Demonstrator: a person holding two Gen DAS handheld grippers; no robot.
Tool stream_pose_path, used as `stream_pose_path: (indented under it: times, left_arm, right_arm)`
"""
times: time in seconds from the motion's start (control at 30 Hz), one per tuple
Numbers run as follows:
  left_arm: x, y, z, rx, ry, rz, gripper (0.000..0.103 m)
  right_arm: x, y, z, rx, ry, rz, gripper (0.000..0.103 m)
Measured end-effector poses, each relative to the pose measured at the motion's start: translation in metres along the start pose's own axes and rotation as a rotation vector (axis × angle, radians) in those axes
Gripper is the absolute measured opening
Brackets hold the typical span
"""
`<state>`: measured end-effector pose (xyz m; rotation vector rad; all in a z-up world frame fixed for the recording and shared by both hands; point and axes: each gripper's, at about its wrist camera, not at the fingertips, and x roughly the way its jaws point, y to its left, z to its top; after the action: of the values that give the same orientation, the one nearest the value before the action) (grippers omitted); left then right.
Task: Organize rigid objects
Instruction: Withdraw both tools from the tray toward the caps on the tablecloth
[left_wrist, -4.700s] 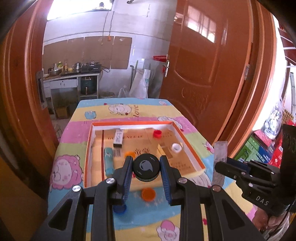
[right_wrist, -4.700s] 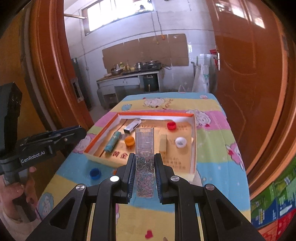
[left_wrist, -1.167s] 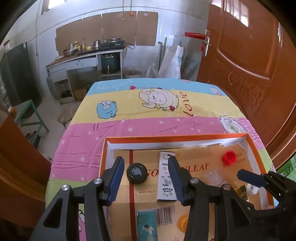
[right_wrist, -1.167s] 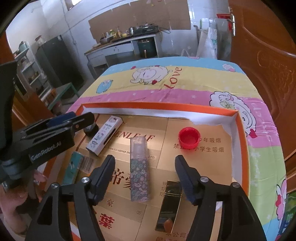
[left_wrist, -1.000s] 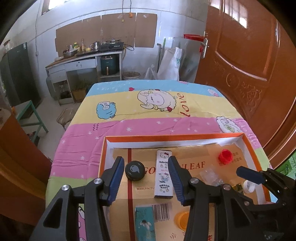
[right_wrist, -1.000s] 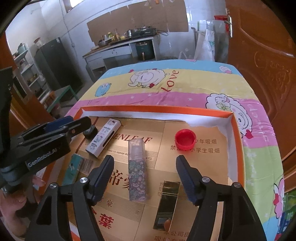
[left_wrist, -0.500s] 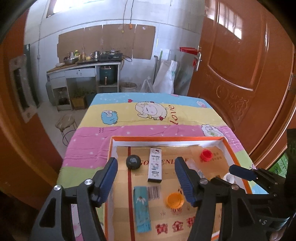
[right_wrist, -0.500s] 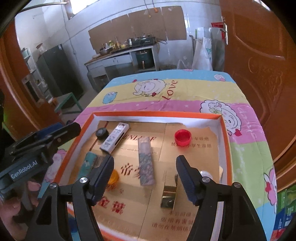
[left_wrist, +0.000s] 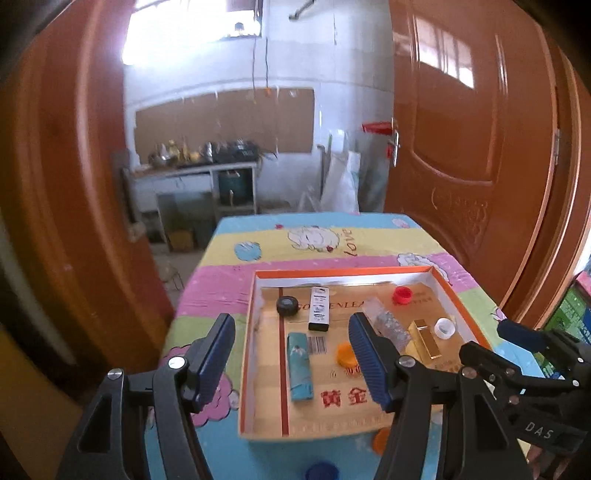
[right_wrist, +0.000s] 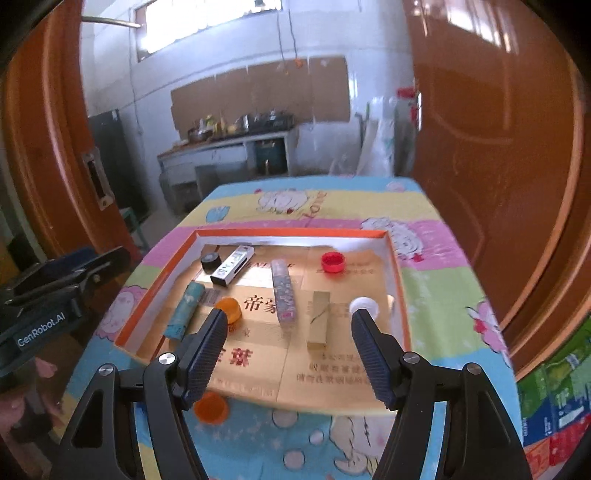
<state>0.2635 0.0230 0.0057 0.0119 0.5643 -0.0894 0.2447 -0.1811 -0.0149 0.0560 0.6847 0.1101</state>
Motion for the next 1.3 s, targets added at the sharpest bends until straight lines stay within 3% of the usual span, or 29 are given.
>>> stream_pose_path:
  times: [0.47,0.8,1.03,1.3]
  left_arm:
    - [-0.073,-0.007,-0.045,0.014,-0.096,0.061,0.064]
    - [-0.095,0.009,-0.072,-0.029,-0.091,0.039,0.064]
    - [-0.105,0.020,-0.084,-0.037,-0.099,0.050,0.064]
    - [-0.103,0.031,-0.091,-0.049,-0.090,0.058,0.064]
  right_arm:
    - [-0.053,0.014,-0.057,-0.016,-0.035,-0.002,0.071]
    - [-0.070,0.019,-0.079,-0.011,-0.034,0.017,0.071]
    - [-0.053,0.028,-0.087,-0.027,0.016,0.030,0.071]
    - [0.007,0.046,-0.086,0.002,0.194,0.088,0.071]
